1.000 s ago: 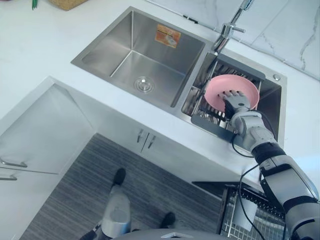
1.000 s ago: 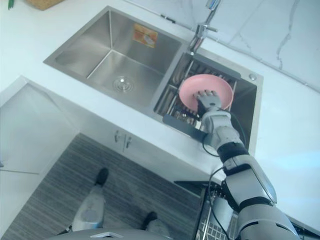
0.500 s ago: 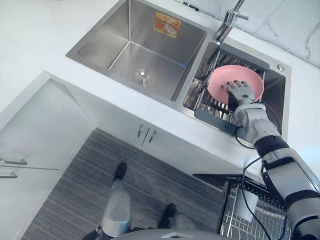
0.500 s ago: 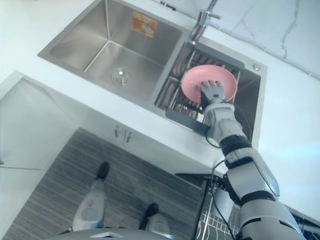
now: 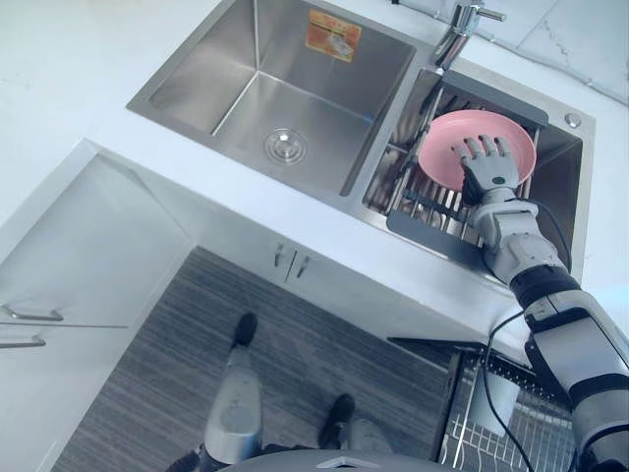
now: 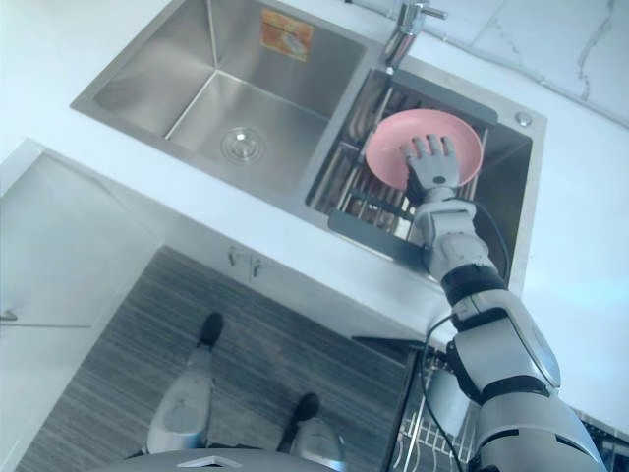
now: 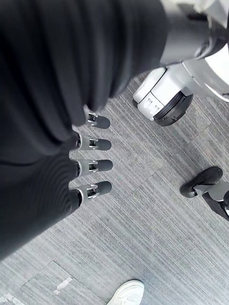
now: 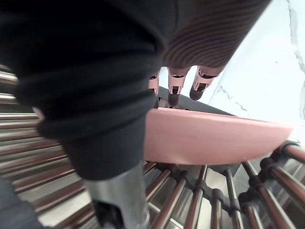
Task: Walk over to the sink, pick up the cup, carry it to the dishwasher, place the cup inside the dishwasher, then close the dishwasher door
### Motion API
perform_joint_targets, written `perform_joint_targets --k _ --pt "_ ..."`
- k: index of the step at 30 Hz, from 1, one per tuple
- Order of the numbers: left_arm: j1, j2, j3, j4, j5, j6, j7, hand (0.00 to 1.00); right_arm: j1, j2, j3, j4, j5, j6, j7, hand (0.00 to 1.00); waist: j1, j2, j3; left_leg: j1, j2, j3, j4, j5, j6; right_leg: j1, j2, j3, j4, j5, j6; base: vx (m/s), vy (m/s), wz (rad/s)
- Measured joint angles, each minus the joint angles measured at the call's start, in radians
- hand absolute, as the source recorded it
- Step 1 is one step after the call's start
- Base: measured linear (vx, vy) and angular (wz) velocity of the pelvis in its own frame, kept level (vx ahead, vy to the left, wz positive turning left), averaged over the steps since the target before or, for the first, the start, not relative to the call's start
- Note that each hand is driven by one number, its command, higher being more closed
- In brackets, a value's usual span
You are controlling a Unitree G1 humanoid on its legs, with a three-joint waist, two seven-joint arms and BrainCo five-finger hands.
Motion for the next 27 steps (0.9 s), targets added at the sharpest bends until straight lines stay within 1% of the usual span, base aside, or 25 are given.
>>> perform_joint_targets --k 2,3,9,10,18,23,27 --pt "0.000 0.000 0.000 0.000 0.000 -0.001 -0.002 0.00 0.000 0.000 0.000 0.008 0.000 0.000 -0.012 0.00 0.002 0.000 0.000 0.000 0.000 0.000 0.000 0.000 0.000 0.000 0.000 0.000 0.000 0.000 0.000 0.00 0.000 0.00" --pt "0.000 0.000 0.000 0.000 0.000 -0.001 -0.002 0.00 0.000 0.000 0.000 0.016 0.000 0.000 -0.016 1.00 0.003 0.000 0.000 0.000 0.000 0.000 0.000 0.001 0.000 0.000 0.000 0.000 0.000 0.000 0.000 0.00 0.000 0.00" --pt "0.000 0.000 -0.001 0.001 0.001 -0.001 -0.003 0.00 0.000 0.000 0.000 0.021 0.000 0.001 -0.019 1.00 0.003 0.001 0.001 -0.001 0.000 0.000 0.000 0.001 0.000 0.001 0.000 0.000 -0.001 0.000 0.000 0.00 0.000 0.00" --pt "0.000 0.000 -0.001 0.001 0.001 -0.001 -0.003 0.00 0.000 0.000 0.000 0.020 0.000 0.001 -0.032 1.00 0.003 0.001 0.001 0.000 0.000 0.000 0.000 0.001 0.000 0.001 0.000 0.000 -0.001 0.000 0.000 0.00 0.000 0.00" --pt "0.000 0.000 -0.001 0.005 0.003 -0.001 -0.009 0.00 0.000 0.000 0.001 0.021 0.000 -0.001 -0.047 1.00 0.002 0.001 0.001 -0.001 0.000 0.000 0.000 0.001 0.001 0.001 0.000 -0.001 -0.001 0.000 0.000 0.00 0.000 0.00" --pt "0.000 0.000 -0.002 0.008 0.011 -0.002 -0.010 0.00 -0.001 0.000 0.001 0.021 -0.002 -0.021 -0.061 1.00 -0.003 0.001 0.001 -0.001 0.000 0.000 0.000 0.001 0.001 0.000 0.000 -0.001 -0.001 0.000 0.000 0.00 0.000 0.00" --pt "0.000 -0.001 -0.001 0.008 0.012 -0.002 -0.010 0.00 -0.002 0.000 0.001 0.021 -0.001 -0.027 -0.065 1.00 -0.006 0.001 0.000 -0.001 0.000 0.000 0.000 0.001 0.001 0.001 0.000 -0.001 -0.002 0.000 0.000 0.00 0.000 0.00"
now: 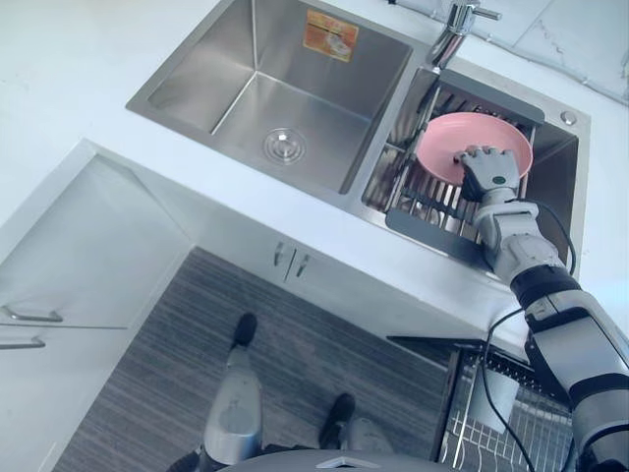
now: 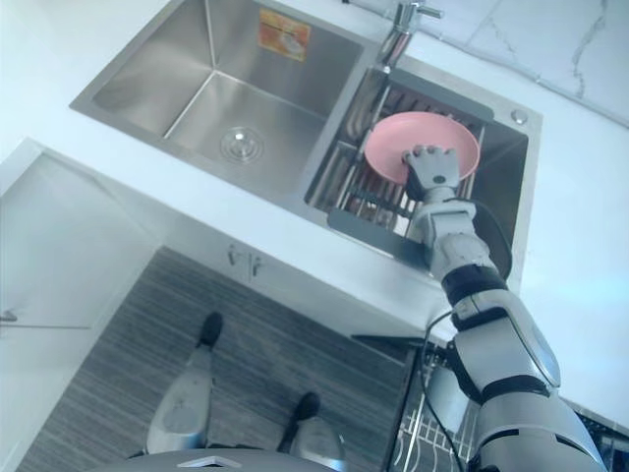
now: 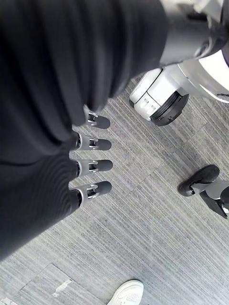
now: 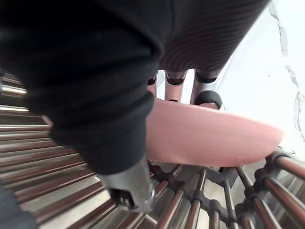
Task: Walk over to the sink, pick up the cup, carry it to the dishwasher, place the cup inside the dishwasher, then close the dishwasher door
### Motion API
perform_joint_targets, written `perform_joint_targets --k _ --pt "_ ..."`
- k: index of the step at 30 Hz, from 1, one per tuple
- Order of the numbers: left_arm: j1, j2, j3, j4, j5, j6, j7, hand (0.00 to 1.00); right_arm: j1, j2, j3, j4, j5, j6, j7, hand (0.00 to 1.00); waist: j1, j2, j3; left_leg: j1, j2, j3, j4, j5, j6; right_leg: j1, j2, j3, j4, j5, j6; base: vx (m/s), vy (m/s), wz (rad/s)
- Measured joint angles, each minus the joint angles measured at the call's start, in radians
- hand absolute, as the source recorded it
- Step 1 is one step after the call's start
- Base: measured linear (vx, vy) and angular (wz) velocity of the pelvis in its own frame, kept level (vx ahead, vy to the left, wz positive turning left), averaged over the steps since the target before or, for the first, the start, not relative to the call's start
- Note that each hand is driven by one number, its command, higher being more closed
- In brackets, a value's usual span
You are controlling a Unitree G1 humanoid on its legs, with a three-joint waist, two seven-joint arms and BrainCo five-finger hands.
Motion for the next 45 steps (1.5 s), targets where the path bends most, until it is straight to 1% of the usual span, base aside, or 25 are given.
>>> perform_joint_targets --k 3,8,11,12,15,20,23,26,28,30,33,36,39,41,45 --pt "0.000 0.000 0.000 0.000 0.001 0.000 0.000 0.00 0.000 0.000 0.000 0.000 0.010 -0.003 -0.011 1.00 -0.001 0.000 0.000 0.000 0.000 0.000 0.000 0.001 0.000 0.001 0.000 -0.001 -0.001 0.001 0.002 0.00 0.000 0.00" --pt "0.000 -0.001 0.002 0.000 0.010 -0.001 0.002 0.00 -0.001 -0.022 0.000 -0.008 0.054 -0.036 -0.065 1.00 -0.005 0.000 -0.001 0.002 -0.001 -0.002 0.000 0.003 0.001 0.006 -0.001 -0.003 -0.006 0.013 0.013 0.00 0.000 0.00" --pt "0.006 -0.005 0.003 0.000 0.010 -0.001 0.004 0.00 -0.002 -0.037 -0.002 -0.048 0.063 -0.046 -0.092 1.00 -0.017 0.003 -0.003 0.008 -0.005 -0.003 0.000 0.003 0.002 0.018 -0.002 -0.007 -0.013 0.016 0.015 0.00 0.004 0.03" --pt "0.008 -0.008 0.004 0.001 0.010 -0.001 0.004 0.00 -0.008 -0.042 -0.008 -0.066 0.083 -0.050 -0.116 1.00 -0.020 0.006 -0.005 0.008 -0.005 -0.003 0.000 0.004 0.002 0.018 -0.002 -0.007 -0.016 0.016 0.015 0.00 0.000 0.00" --pt "0.008 -0.015 0.006 0.006 0.011 -0.002 0.004 0.00 -0.014 -0.051 -0.013 -0.105 0.098 -0.061 -0.145 1.00 -0.024 0.012 -0.012 0.008 -0.006 -0.003 0.000 0.004 0.003 0.021 -0.002 -0.007 -0.022 0.019 0.013 0.00 0.000 0.00" --pt "0.008 -0.021 0.015 0.022 0.032 -0.013 0.005 0.00 -0.013 -0.051 -0.060 -0.166 0.098 -0.071 -0.149 1.00 -0.031 0.015 -0.017 0.023 -0.006 0.000 0.000 0.004 0.003 0.036 -0.002 -0.005 -0.025 0.023 0.016 0.01 -0.003 -0.01" --pt "0.012 -0.022 0.019 0.032 0.050 -0.011 0.008 0.00 0.005 -0.050 -0.079 -0.204 0.098 -0.081 -0.128 1.00 -0.034 0.016 -0.043 0.030 -0.005 0.003 0.000 0.002 0.002 0.043 -0.002 -0.004 -0.028 0.022 0.015 0.00 0.000 0.00" --pt "0.019 -0.023 0.023 0.032 0.052 -0.008 0.009 0.00 0.017 -0.050 -0.082 -0.207 0.097 -0.083 -0.092 1.00 -0.036 0.015 -0.058 0.040 -0.005 0.006 -0.001 -0.001 0.002 0.052 -0.002 -0.002 -0.030 0.021 0.013 0.00 -0.001 -0.01" --pt "0.026 -0.023 0.024 0.036 0.068 -0.004 0.010 0.00 0.047 -0.050 -0.086 -0.209 0.098 -0.086 -0.066 1.00 -0.033 0.014 -0.082 0.040 -0.005 0.009 -0.001 -0.003 0.003 0.052 -0.002 0.000 -0.032 0.019 0.010 0.00 0.000 0.00" --pt "0.029 -0.026 0.026 0.039 0.068 0.000 0.011 0.00 0.057 -0.050 -0.086 -0.210 0.098 -0.086 -0.036 1.00 -0.033 0.015 -0.091 0.040 -0.005 0.011 -0.001 -0.004 0.004 0.053 -0.002 0.001 -0.035 0.019 0.009 0.00 0.000 0.00" --pt "0.030 -0.026 0.029 0.039 0.068 0.005 0.011 0.00 0.071 -0.050 -0.087 -0.210 0.100 -0.081 -0.012 1.00 -0.034 0.013 -0.097 0.040 -0.005 0.012 -0.001 -0.004 0.004 0.053 -0.002 0.002 -0.036 0.021 0.008 0.00 0.000 0.00" --pt "0.030 -0.027 0.035 0.039 0.068 0.005 0.011 0.00 0.081 -0.050 -0.088 -0.207 0.143 -0.079 0.010 1.00 -0.032 0.011 -0.099 0.041 -0.005 0.013 -0.001 -0.003 0.005 0.053 -0.002 0.003 -0.037 0.021 0.008 0.00 0.000 0.00" --pt "0.030 -0.027 0.035 0.039 0.068 0.005 0.012 0.00 0.081 -0.049 -0.099 -0.205 0.224 -0.077 0.019 1.00 -0.032 0.011 -0.099 0.040 -0.005 0.013 -0.001 -0.003 0.005 0.053 -0.002 0.002 -0.037 0.021 0.008 0.00 0.000 0.00" --pt "0.030 -0.027 0.036 0.040 0.067 0.005 0.013 0.00 0.081 -0.036 -0.135 -0.193 0.292 -0.069 0.050 1.00 -0.032 0.010 -0.100 0.042 -0.005 0.013 -0.001 -0.003 0.004 0.055 -0.002 0.002 -0.037 0.021 0.008 0.00 0.000 0.00" --pt "0.030 -0.028 0.043 0.041 0.067 0.006 0.016 0.00 0.081 -0.017 -0.160 -0.175 0.294 -0.060 0.049 1.00 -0.035 0.008 -0.105 0.046 -0.005 0.013 -0.001 -0.002 0.004 0.058 -0.002 0.002 -0.036 0.021 0.008 0.00 0.000 0.00"
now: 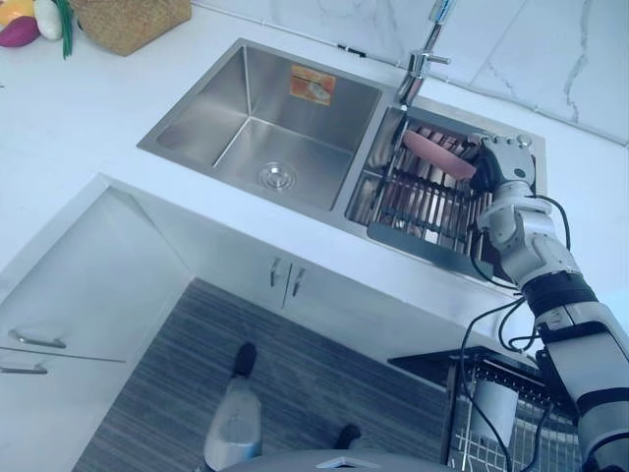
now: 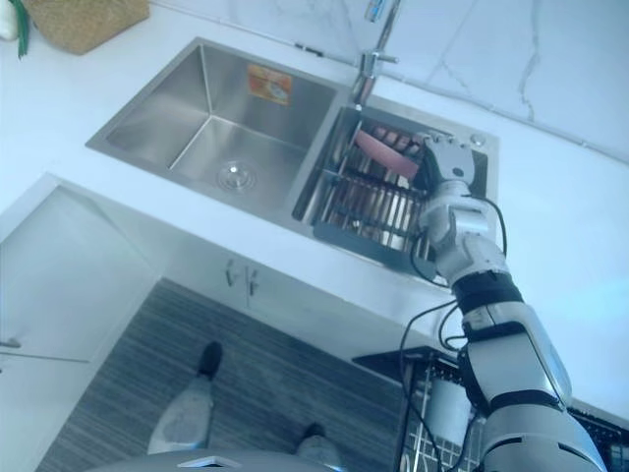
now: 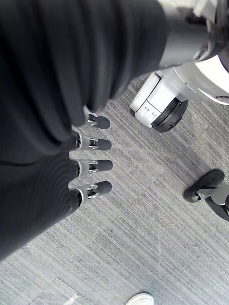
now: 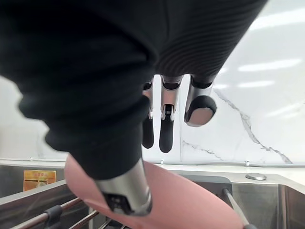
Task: Walk over to the sink, pick up the cup, carry it to the dishwasher, place the cup inside the dishwasher, then close the dishwasher door
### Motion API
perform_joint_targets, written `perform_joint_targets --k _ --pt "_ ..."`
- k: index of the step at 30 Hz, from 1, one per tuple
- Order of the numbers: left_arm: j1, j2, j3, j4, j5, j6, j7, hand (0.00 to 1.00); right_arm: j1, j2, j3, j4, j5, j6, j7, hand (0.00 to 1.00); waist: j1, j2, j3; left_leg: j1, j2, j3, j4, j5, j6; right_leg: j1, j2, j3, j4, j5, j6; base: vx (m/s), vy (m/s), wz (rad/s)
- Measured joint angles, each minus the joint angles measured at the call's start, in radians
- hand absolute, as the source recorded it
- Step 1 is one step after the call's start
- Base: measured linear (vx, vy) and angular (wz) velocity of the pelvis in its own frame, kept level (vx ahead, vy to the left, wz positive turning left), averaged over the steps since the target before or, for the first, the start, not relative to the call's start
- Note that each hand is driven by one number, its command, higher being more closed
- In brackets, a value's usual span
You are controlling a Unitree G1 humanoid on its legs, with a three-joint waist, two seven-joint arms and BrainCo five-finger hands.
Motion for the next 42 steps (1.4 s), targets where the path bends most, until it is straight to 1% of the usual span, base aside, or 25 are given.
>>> perform_joint_targets --k 3,4,7,9,12,14,15,18,20,26,29,30,34,36,39,40,42 --pt "0.002 0.000 0.001 0.002 0.000 0.000 0.013 0.00 0.000 0.012 -0.005 0.022 0.000 0.000 -0.003 1.00 0.000 -0.004 -0.013 0.002 0.000 0.000 0.000 0.000 0.000 0.002 0.000 -0.001 0.000 0.000 0.000 0.00 0.000 0.00" --pt "0.002 0.000 0.001 0.003 0.000 0.000 0.015 0.00 0.000 0.015 -0.005 0.022 0.000 0.000 -0.005 0.00 0.000 -0.004 -0.013 0.005 0.000 0.000 0.000 0.000 0.000 0.005 0.000 0.000 0.000 0.000 0.000 0.00 0.000 0.00" --pt "0.001 -0.001 0.002 0.019 0.000 -0.003 0.016 0.00 0.002 0.041 -0.010 0.023 0.035 0.001 -0.023 0.00 -0.003 -0.004 -0.020 0.015 0.000 0.001 0.000 -0.002 -0.001 0.016 0.000 0.000 -0.001 -0.001 -0.001 0.00 0.000 0.00" --pt "0.001 0.000 0.003 0.020 0.000 -0.004 0.016 0.00 0.008 0.066 -0.047 0.026 0.065 0.001 -0.036 0.00 -0.003 -0.005 -0.023 0.015 0.000 0.002 0.000 -0.007 0.000 0.016 0.000 0.000 -0.003 -0.002 -0.001 -0.02 0.007 -0.01" --pt "0.000 -0.001 0.003 0.021 0.001 -0.004 0.016 0.00 0.008 0.071 -0.049 0.031 0.079 0.001 -0.035 0.00 -0.003 -0.005 -0.024 0.015 0.000 0.006 0.000 -0.012 0.000 0.015 0.000 0.002 -0.003 0.000 -0.003 0.00 0.000 0.00" --pt "0.000 -0.001 0.010 0.021 0.002 -0.003 0.016 0.00 0.009 0.074 -0.049 0.031 0.081 0.001 -0.029 0.00 -0.003 -0.008 -0.025 0.015 0.000 0.008 0.000 -0.012 0.001 0.016 0.000 0.002 -0.003 0.000 -0.003 0.00 0.000 0.00" --pt "0.000 -0.002 0.018 0.022 0.003 -0.002 0.016 0.00 0.009 0.079 -0.051 0.032 0.085 0.001 -0.012 0.00 -0.003 -0.011 -0.027 0.015 0.000 0.009 0.000 -0.011 0.001 0.016 0.000 0.002 -0.004 0.000 -0.003 0.00 0.000 0.00" --pt "0.000 -0.002 0.029 0.023 0.014 -0.002 0.016 0.00 0.009 0.108 -0.065 0.057 0.107 0.002 0.003 0.00 -0.004 -0.025 -0.036 0.015 0.000 0.011 0.000 -0.005 0.002 0.016 0.000 0.003 -0.006 0.000 -0.003 0.00 0.000 0.00" --pt "-0.001 -0.003 0.040 0.022 0.022 -0.003 0.016 0.00 0.017 0.116 -0.076 0.057 0.107 0.005 0.009 0.00 -0.003 -0.028 -0.038 0.016 0.000 0.011 0.000 -0.005 0.002 0.017 0.000 0.003 -0.005 0.000 -0.003 0.00 0.000 0.00" --pt "-0.001 -0.006 0.046 0.029 0.022 -0.002 0.017 0.00 0.019 0.116 -0.084 0.057 0.109 0.016 0.033 0.00 -0.006 -0.028 -0.042 0.032 0.002 0.012 0.000 -0.010 -0.001 0.033 0.001 0.002 -0.008 -0.002 -0.004 0.00 0.000 0.00" --pt "-0.001 -0.008 0.056 0.029 0.022 -0.001 0.016 0.00 0.026 0.117 -0.085 0.057 0.119 0.023 0.060 0.00 -0.007 -0.028 -0.042 0.031 0.002 0.014 0.000 -0.013 -0.001 0.033 0.001 0.003 -0.009 -0.004 -0.004 0.00 0.000 0.00" --pt "-0.001 -0.008 0.062 0.029 0.022 -0.001 0.016 0.00 0.033 0.118 -0.085 0.057 0.119 0.024 0.069 0.00 -0.006 -0.029 -0.043 0.031 0.002 0.013 0.000 -0.018 -0.007 0.033 0.001 0.003 -0.009 -0.004 -0.004 0.00 0.000 0.00" --pt "-0.001 -0.009 0.072 0.029 0.023 -0.001 0.016 0.00 0.039 0.144 -0.086 0.057 0.119 0.044 0.073 0.00 -0.010 -0.031 -0.044 0.032 0.001 0.013 0.000 -0.017 -0.007 0.035 0.001 0.002 -0.011 -0.004 -0.004 0.00 0.000 0.00" --pt "-0.001 -0.009 0.079 0.029 0.023 -0.001 0.016 0.00 0.039 0.151 -0.086 0.057 0.120 0.044 0.074 0.00 -0.010 -0.031 -0.044 0.032 0.001 0.012 0.000 -0.012 0.000 0.036 0.001 0.001 -0.012 -0.004 -0.004 0.00 0.000 0.00" --pt "-0.001 -0.009 0.080 0.028 0.024 -0.001 0.016 0.00 0.039 0.151 -0.087 0.057 0.122 0.046 0.075 0.00 -0.009 -0.032 -0.044 0.032 0.000 0.010 0.000 -0.012 0.000 0.038 0.001 -0.002 -0.012 -0.004 -0.004 0.00 0.000 0.00" --pt "-0.001 -0.009 0.080 0.028 0.024 -0.001 0.016 0.00 0.039 0.151 -0.087 0.057 0.132 0.049 0.076 0.00 -0.009 -0.031 -0.044 0.032 0.000 0.010 0.000 -0.012 0.000 0.038 0.001 -0.003 -0.012 -0.004 -0.004 0.00 0.000 0.00" --pt "-0.001 -0.009 0.081 0.028 0.024 -0.001 0.016 0.00 0.039 0.153 -0.097 0.060 0.193 0.072 0.082 0.00 -0.009 -0.031 -0.044 0.032 -0.001 0.007 0.000 -0.012 0.000 0.040 0.001 -0.005 -0.012 -0.004 -0.004 0.00 0.000 0.00"
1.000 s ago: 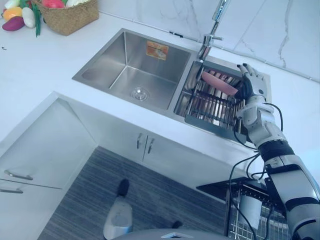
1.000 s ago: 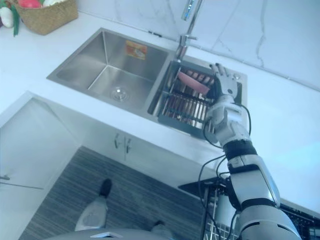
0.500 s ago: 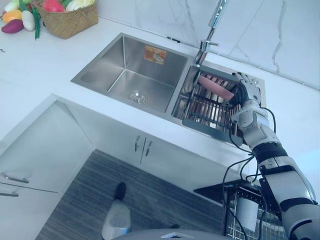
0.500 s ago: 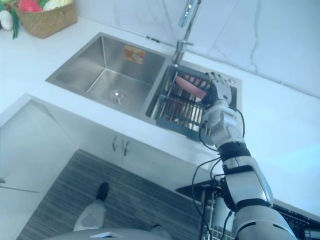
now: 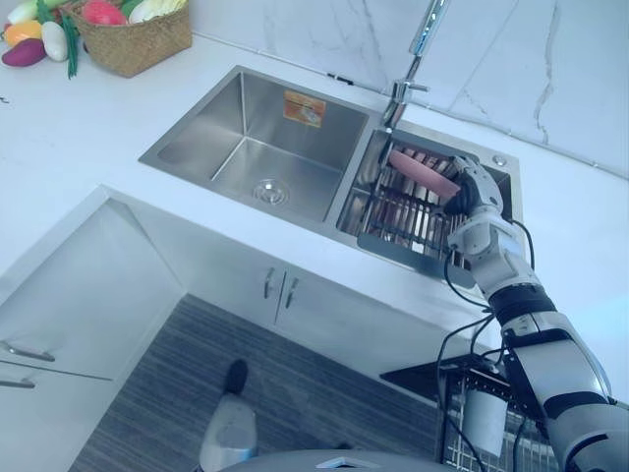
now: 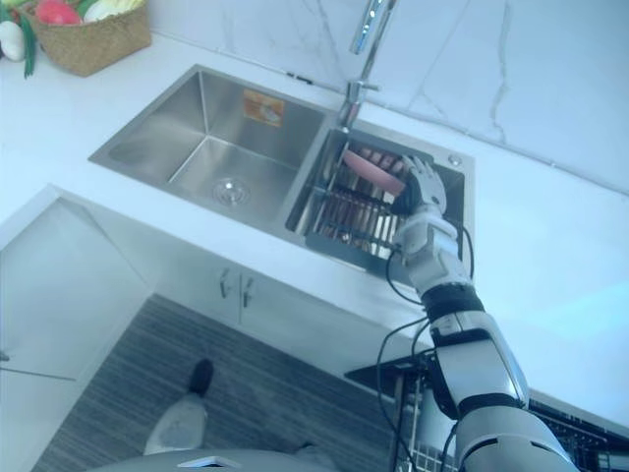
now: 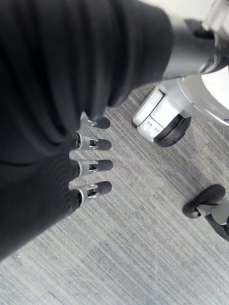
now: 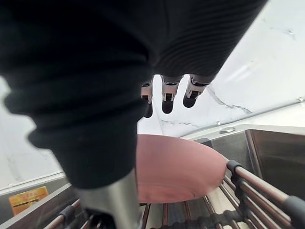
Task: Walk over to the sink, pick up the cup, carry it to the dishwasher, place the cup inside the dishwasher, then close the dishwasher door
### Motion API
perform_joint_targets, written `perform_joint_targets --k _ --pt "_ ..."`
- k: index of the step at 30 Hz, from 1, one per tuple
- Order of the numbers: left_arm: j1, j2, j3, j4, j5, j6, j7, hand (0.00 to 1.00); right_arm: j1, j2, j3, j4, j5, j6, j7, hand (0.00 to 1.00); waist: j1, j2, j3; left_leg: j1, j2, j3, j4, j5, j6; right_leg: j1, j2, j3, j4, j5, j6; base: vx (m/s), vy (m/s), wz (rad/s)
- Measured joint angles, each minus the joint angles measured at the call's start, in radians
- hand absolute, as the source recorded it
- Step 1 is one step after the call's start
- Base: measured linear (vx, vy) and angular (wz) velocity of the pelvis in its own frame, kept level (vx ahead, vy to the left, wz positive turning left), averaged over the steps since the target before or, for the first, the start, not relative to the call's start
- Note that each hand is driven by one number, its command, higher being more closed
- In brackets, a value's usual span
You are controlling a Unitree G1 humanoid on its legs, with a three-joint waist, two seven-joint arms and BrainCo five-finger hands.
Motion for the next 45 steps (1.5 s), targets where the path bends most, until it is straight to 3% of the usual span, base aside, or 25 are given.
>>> perform_joint_targets --k 32,33,45 --pt "-0.001 -0.001 0.000 -0.009 0.017 0.004 -0.009 0.00 -0.079 0.021 -0.037 0.116 0.043 0.037 0.015 0.00 0.011 0.009 0.019 -0.003 -0.013 -0.050 0.000 -0.003 -0.005 0.026 0.001 -0.054 0.015 -0.031 -0.003 0.00 -0.003 0.04" --pt "-0.001 -0.001 -0.001 -0.009 0.017 0.004 -0.009 0.00 -0.084 0.021 -0.037 0.116 0.043 0.037 0.015 1.00 0.013 0.008 0.025 -0.003 -0.013 -0.050 0.000 -0.003 -0.005 0.025 0.001 -0.054 0.016 -0.032 -0.003 0.00 0.000 0.00" --pt "-0.010 -0.002 -0.003 -0.012 0.015 0.003 -0.026 0.00 -0.132 0.019 -0.032 0.154 0.044 0.038 0.001 1.00 0.018 0.009 0.076 -0.012 -0.016 -0.061 0.000 -0.003 -0.006 0.021 0.000 -0.066 0.022 -0.039 -0.003 0.01 -0.002 0.02"
